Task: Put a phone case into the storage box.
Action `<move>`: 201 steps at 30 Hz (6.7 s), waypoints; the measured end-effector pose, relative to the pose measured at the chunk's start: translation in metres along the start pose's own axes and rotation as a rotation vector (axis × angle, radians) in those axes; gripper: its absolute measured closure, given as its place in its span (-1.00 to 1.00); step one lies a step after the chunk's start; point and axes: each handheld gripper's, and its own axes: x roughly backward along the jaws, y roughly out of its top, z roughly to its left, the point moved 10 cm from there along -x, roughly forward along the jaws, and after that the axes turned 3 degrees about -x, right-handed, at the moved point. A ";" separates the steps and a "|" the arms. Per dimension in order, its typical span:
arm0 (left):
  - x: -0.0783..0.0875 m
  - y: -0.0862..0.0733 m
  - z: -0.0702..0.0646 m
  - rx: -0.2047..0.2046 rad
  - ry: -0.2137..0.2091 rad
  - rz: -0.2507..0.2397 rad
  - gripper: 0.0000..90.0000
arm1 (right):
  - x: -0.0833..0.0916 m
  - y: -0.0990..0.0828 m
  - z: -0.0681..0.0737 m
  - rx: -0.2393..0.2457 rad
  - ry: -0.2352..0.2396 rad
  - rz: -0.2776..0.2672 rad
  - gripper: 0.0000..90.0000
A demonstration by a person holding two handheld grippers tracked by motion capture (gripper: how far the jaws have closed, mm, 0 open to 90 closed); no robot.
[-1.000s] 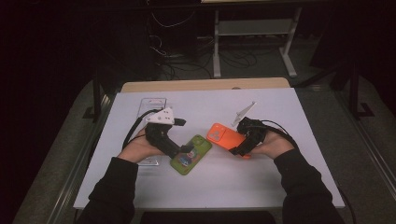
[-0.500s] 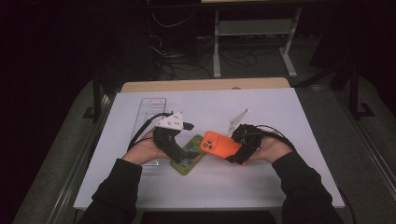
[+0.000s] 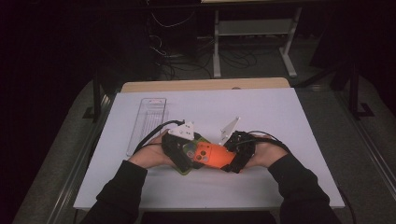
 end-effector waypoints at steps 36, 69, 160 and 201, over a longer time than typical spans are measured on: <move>-0.022 -0.019 -0.018 -0.077 -0.089 0.145 -0.76 | 0.003 0.019 0.025 0.089 0.036 -0.007 -0.67; -0.023 -0.025 -0.015 -0.041 -0.066 0.187 -0.65 | 0.006 0.017 0.021 0.027 0.020 -0.050 -0.90; 0.005 -0.030 0.036 0.308 0.255 0.080 -0.66 | 0.019 -0.024 -0.029 -0.211 -0.604 -0.352 -0.99; 0.010 -0.024 0.039 0.306 0.266 0.032 -0.66 | 0.023 -0.018 -0.027 0.099 -0.851 -0.230 -0.99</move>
